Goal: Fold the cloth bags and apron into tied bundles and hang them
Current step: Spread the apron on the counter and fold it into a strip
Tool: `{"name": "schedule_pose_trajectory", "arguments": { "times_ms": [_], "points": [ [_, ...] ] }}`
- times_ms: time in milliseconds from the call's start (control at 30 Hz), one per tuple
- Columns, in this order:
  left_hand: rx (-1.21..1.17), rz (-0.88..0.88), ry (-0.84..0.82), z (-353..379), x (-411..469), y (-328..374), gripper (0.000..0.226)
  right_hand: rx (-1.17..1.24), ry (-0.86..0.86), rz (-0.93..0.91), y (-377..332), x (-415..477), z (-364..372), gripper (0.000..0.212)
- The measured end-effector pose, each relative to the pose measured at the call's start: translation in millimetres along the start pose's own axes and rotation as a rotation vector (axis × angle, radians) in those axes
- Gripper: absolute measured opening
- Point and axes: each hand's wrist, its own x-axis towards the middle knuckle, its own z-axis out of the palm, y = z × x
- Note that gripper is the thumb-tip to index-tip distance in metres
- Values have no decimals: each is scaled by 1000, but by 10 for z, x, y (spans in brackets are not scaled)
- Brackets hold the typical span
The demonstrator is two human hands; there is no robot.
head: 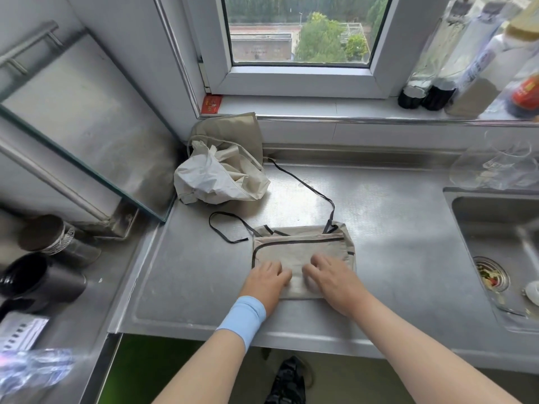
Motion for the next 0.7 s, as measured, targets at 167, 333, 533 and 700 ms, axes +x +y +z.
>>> {"name": "schedule_pose_trajectory", "arguments": {
  "times_ms": [167,333,533,700],
  "points": [
    [-82,-127,-91,-101,-125,-17,26,33,-80,-14,17,-176,-171,34],
    [-174,-73,-114,-138,-179,-150,43,-69,-168,-54,101,-193,-256,36],
    [-334,-157,-38,-166,-163,-290,22,-41,-12,98,172,-140,-189,20],
    [-379,-332,-86,-216,-21,-309,22,24,-78,281,202,-65,-233,31]
  ]
}}
